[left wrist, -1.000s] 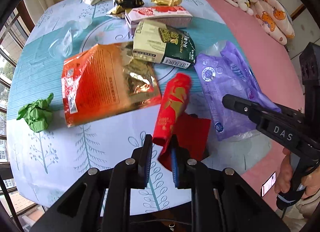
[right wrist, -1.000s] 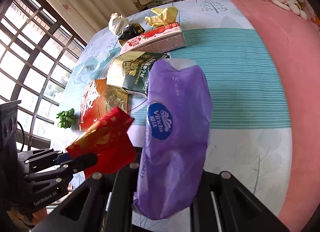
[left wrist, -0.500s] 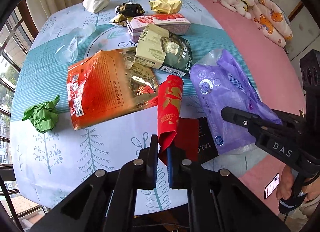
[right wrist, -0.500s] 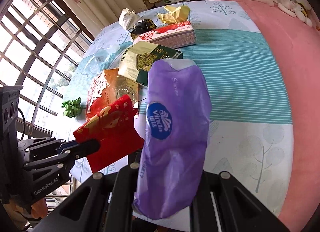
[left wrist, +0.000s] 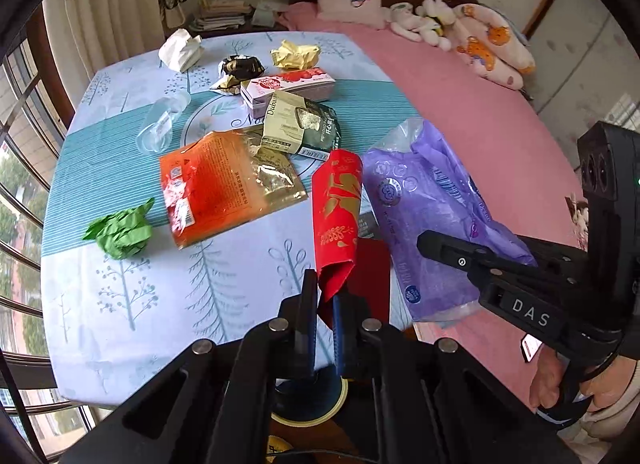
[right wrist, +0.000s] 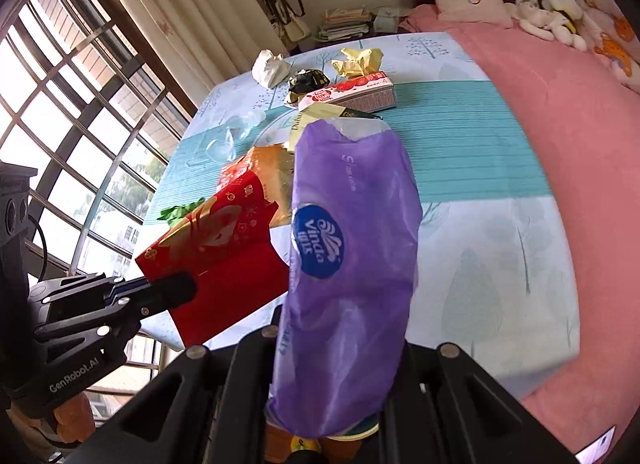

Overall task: Collect trash
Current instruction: 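Carry both items over the bin and open both tools to drop them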

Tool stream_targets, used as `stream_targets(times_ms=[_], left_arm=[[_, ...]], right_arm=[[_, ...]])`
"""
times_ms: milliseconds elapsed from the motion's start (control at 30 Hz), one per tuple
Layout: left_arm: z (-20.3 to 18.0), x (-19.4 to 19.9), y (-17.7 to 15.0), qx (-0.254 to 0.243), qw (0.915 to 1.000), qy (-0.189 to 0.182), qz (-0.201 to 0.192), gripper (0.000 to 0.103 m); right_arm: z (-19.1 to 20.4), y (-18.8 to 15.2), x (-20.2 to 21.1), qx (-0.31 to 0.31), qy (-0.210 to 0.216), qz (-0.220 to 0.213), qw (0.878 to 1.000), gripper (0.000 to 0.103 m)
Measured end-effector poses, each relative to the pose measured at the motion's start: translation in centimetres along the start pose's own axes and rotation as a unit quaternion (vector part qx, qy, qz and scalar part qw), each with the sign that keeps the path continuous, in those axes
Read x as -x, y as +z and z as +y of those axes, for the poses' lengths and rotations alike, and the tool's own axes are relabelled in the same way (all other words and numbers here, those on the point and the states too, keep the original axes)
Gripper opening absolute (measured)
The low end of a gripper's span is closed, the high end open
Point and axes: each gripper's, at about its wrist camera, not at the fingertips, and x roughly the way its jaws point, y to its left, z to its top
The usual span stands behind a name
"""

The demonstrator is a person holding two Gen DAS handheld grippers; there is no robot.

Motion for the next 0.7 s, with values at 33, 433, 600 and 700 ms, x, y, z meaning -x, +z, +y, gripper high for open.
stream_targets(times_ms=[33,433,600,700], left_arm=[[0.2,0.8,-0.7,-0.004,1.0000,-0.003,-0.003,0.004],[2.8,5.8,-12.1,-0.031,0.9990,-0.029,0.012,0.004],[3.6,5.0,-16.4,-0.023,0.9982,-0.030,0.047,0.004],[3.6,3.5,-18.8,-0.016,0.9971,-0.032,0.067,0.004]], right_arm=[[0.6,-0.8,0.5,-0.005,-0.003,-0.004,1.000,0.011],[7.1,-13.4,3.2,-0.057,-0.020,-0.010,0.998,0.011],[7.6,-18.2,1.6,-0.077,-0.024,0.039,0.996,0.011],[7.4,-20.8,0.3,-0.080,-0.029,0.065,0.994,0.011]])
